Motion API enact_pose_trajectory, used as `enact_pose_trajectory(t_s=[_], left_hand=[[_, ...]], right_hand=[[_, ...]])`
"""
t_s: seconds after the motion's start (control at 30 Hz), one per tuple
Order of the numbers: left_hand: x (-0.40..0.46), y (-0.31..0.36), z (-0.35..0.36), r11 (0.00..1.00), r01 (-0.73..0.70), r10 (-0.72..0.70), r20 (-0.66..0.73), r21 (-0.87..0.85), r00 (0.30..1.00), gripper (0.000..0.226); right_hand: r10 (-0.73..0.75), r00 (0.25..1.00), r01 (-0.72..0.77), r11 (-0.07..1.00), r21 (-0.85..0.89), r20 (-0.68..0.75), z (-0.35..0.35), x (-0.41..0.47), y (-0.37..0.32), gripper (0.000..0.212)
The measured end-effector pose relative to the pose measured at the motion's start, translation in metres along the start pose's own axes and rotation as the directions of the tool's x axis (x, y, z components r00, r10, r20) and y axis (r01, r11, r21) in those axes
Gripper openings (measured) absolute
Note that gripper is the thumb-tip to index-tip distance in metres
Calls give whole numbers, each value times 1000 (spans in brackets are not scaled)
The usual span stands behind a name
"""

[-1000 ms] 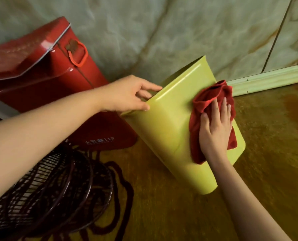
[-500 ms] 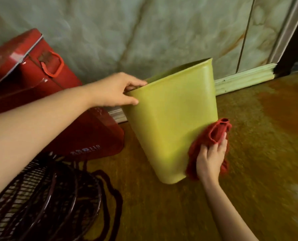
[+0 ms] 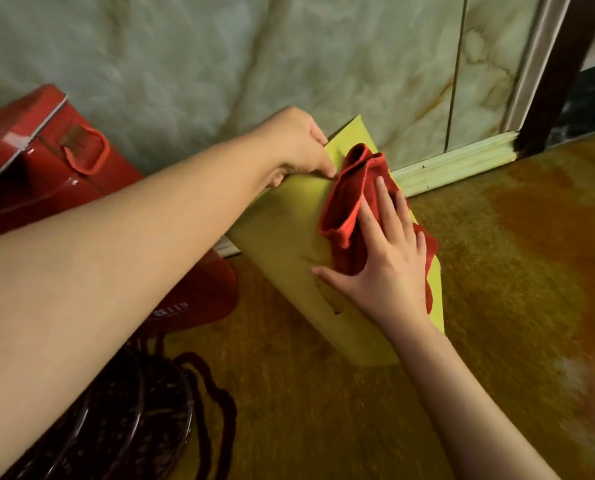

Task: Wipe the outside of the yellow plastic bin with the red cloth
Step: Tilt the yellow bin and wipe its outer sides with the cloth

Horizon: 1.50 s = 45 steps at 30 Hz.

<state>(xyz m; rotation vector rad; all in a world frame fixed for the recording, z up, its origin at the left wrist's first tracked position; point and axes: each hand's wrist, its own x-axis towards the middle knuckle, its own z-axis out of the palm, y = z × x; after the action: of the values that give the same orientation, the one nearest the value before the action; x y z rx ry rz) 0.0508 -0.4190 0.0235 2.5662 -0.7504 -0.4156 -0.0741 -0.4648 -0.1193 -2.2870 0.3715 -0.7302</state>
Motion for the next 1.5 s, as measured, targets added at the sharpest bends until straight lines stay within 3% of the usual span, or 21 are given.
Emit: enact_pose_trajectory(t_s=[0.07,0.13,0.23,0.3,0.37,0.43,0.5,0.6,0.67,0.73,0.87,0.9,0.97,1.03,1.07,1.13,1.23,1.3,1.37,1.43,1.5], left_hand=[[6,2,-3,990,-113,115,24,-88,993,33],[2,-15,-16,971,-226,236,160,-79,958,31],[-10,-62,-33,949,-238,196,205,205,959,22],[-13,-81,-33,969,-204,179,172,138,969,10],[-13,-80,-28,976,-202,191,135,74,972,9],[-9,-75,-25,979,-199,194,100,37,976,2],[-7,-68,-23,981,-192,192,80,-19,978,9],[-7,-62,-18,973,-213,222,98,-93,970,15],[-9,-62,-20,970,-204,218,104,-135,970,19],[-11,-65,-26,965,-184,206,110,-186,972,21],[-14,-69,-36,971,-130,167,183,-200,969,26],[-15,-71,-37,973,-112,150,181,-204,972,27],[-17,-77,-38,972,-63,95,133,-227,986,32],[-18,-80,-35,944,10,30,115,-329,993,34],[-17,-78,-32,926,31,12,111,-376,994,35],[-14,-71,-25,907,24,21,102,-421,995,36],[-8,-53,-16,910,-55,98,83,-411,992,30],[-7,-50,-16,924,-66,94,55,-377,994,29],[-7,-56,-18,926,-10,11,0,-378,1000,32],[-11,-61,-15,906,27,-43,-28,-423,999,33],[-16,-65,-12,859,29,10,74,-511,997,42]], right_hand=[[17,999,-16,999,33,-40,-6,15,14,100],[64,997,-58,993,103,-48,-16,35,30,100],[111,993,-115,976,187,31,-28,64,45,99],[97,991,-115,972,204,92,-32,76,45,87],[158,985,-173,932,320,73,-35,81,38,65],[211,977,-200,890,410,18,-33,80,25,58],[185,983,-178,920,349,14,-28,75,3,63],[-28,996,9,975,221,82,-20,66,-12,69],[-136,990,138,990,-29,46,-16,64,-4,60],[-146,989,139,974,-181,-24,-9,64,3,56],[-157,983,143,979,-144,-92,19,59,12,58],[-114,988,101,987,-127,-105,21,55,22,58],[113,986,-118,992,-34,-119,21,41,50,57],[380,919,-376,925,58,-100,17,24,74,58],[445,891,-440,895,72,-86,16,18,76,59],[389,917,-385,921,63,-86,20,22,53,57],[82,989,-77,996,39,-119,29,56,1,51],[5,996,-2,999,42,-94,29,71,-4,48],[124,991,-120,991,57,-59,28,65,27,47],[381,924,-378,922,87,-25,23,49,68,46],[529,849,-523,840,146,0,19,42,93,47]])
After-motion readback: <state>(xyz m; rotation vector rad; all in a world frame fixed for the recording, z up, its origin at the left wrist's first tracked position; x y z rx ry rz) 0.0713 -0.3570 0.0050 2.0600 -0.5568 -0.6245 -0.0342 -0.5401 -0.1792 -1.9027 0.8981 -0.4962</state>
